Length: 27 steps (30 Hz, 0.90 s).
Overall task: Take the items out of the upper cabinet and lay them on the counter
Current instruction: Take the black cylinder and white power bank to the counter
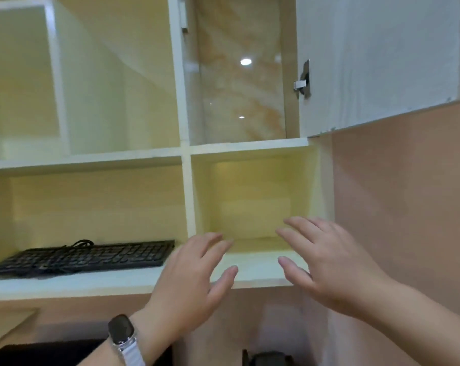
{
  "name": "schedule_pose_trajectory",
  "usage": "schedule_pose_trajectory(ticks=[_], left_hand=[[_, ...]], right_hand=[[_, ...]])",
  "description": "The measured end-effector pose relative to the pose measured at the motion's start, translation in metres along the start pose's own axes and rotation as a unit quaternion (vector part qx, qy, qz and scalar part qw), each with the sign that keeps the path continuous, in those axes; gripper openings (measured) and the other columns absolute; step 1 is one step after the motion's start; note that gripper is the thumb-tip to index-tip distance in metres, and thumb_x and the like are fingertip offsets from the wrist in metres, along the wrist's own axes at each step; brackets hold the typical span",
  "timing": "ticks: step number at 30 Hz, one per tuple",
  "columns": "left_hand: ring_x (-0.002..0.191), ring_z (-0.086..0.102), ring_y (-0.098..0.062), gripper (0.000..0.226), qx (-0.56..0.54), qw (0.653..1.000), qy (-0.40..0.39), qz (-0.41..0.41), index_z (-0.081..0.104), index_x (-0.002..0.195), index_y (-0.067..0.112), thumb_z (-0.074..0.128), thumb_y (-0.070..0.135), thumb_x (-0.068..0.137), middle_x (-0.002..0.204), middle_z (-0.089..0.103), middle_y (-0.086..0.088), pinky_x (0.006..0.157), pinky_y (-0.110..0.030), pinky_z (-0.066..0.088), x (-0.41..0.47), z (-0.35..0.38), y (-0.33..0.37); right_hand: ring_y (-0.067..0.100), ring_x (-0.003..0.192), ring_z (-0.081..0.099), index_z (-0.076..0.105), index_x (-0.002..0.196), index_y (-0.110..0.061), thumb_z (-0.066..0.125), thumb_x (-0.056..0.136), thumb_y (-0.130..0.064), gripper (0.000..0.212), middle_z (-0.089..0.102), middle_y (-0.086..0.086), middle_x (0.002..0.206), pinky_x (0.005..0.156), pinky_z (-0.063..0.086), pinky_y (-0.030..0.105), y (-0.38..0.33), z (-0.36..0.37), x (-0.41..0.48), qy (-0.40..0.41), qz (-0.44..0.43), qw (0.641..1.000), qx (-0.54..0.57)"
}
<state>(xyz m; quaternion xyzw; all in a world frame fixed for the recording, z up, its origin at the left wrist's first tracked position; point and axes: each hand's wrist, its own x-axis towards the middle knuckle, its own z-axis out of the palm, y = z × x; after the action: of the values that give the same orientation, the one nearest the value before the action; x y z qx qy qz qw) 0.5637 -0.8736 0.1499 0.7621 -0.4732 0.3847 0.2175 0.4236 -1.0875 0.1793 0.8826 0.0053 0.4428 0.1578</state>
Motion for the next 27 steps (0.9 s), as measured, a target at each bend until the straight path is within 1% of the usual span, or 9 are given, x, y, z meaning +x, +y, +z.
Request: schedule_pose_trajectory(ticks=[4,7,10,13,17,19,22,24,27], left_hand=[[0.119,0.054,-0.019,0.047,0.014,0.997,0.059,0.042,0.059,0.129,0.02,0.048,0.048,0.092,0.129,0.058,0.0,0.094,-0.039,0.046,0.053,-0.028,-0.018],[0.122,0.05,-0.019,0.051,0.003,0.994,0.093,0.06,0.058,0.131,0.017,0.049,0.047,0.09,0.131,0.057,-0.003,0.1,-0.04,0.045,0.094,-0.048,-0.027],[0.126,0.042,-0.014,0.058,0.019,0.995,0.072,0.07,0.051,0.137,0.02,0.045,0.051,0.088,0.136,0.051,-0.002,0.104,-0.025,0.034,0.132,-0.07,-0.032],[0.128,0.041,-0.014,0.06,0.055,0.995,0.019,0.08,0.044,0.141,0.024,0.041,0.054,0.089,0.138,0.045,0.002,0.102,-0.026,0.036,0.168,-0.088,-0.034],[0.123,0.045,-0.018,0.052,0.119,0.988,-0.031,0.096,0.044,0.14,0.021,0.047,0.046,0.095,0.136,0.047,0.0,0.098,-0.028,0.039,0.203,-0.099,-0.037],[0.111,0.054,-0.022,0.053,0.18,0.974,-0.038,0.13,0.052,0.132,0.019,0.038,0.051,0.092,0.124,0.055,-0.002,0.089,-0.033,0.047,0.214,-0.1,-0.039],[0.09,0.061,-0.025,0.048,0.263,0.946,-0.027,0.188,0.062,0.11,0.019,0.034,0.052,0.09,0.103,0.064,-0.002,0.076,-0.038,0.049,0.222,-0.097,-0.05],[0.083,0.061,-0.024,0.046,0.285,0.936,-0.02,0.205,0.064,0.102,0.02,0.032,0.053,0.095,0.095,0.065,0.0,0.076,-0.038,0.044,0.223,-0.093,-0.059],[0.077,0.058,-0.023,0.054,0.304,0.925,0.001,0.23,0.065,0.09,0.02,0.023,0.052,0.1,0.087,0.064,0.001,0.078,-0.035,0.038,0.223,-0.086,-0.073]], right_hand=[[0.03,0.104,0.062,0.067,0.115,-0.013,0.043,0.087,-0.047,0.051,0.067,0.008,0.116,0.081,0.053,0.039,0.013,-0.013,0.051,0.041,-0.01,0.999,0.0],[0.029,0.11,0.059,0.065,0.118,-0.012,0.041,0.088,-0.048,0.052,0.065,0.007,0.12,0.085,0.051,0.04,0.018,-0.027,0.095,0.073,0.005,0.997,0.029],[0.026,0.114,0.052,0.059,0.124,-0.016,0.038,0.09,-0.049,0.051,0.06,0.002,0.124,0.09,0.045,0.039,0.021,-0.043,0.139,0.071,0.022,0.996,0.052],[0.023,0.119,0.045,0.051,0.131,-0.021,0.042,0.095,-0.045,0.044,0.054,-0.001,0.129,0.095,0.042,0.039,0.028,-0.05,0.178,0.028,0.056,0.996,0.07],[0.021,0.122,0.043,0.047,0.133,-0.026,0.04,0.095,-0.046,0.044,0.051,-0.001,0.131,0.092,0.041,0.037,0.038,-0.043,0.221,-0.072,0.092,0.991,0.071],[0.022,0.119,0.048,0.048,0.133,-0.029,0.043,0.092,-0.049,0.046,0.052,-0.001,0.134,0.094,0.044,0.04,0.044,-0.033,0.241,-0.136,0.118,0.979,0.1],[0.022,0.102,0.058,0.053,0.125,-0.03,0.046,0.085,-0.054,0.047,0.062,0.001,0.12,0.091,0.049,0.041,0.05,-0.014,0.268,-0.219,0.138,0.955,0.142],[0.023,0.1,0.058,0.054,0.124,-0.026,0.047,0.086,-0.053,0.047,0.062,0.0,0.115,0.092,0.048,0.041,0.05,-0.004,0.285,-0.263,0.135,0.944,0.148],[0.026,0.104,0.057,0.052,0.126,-0.021,0.047,0.09,-0.047,0.045,0.06,0.002,0.118,0.095,0.046,0.041,0.052,0.005,0.304,-0.304,0.14,0.933,0.133]])
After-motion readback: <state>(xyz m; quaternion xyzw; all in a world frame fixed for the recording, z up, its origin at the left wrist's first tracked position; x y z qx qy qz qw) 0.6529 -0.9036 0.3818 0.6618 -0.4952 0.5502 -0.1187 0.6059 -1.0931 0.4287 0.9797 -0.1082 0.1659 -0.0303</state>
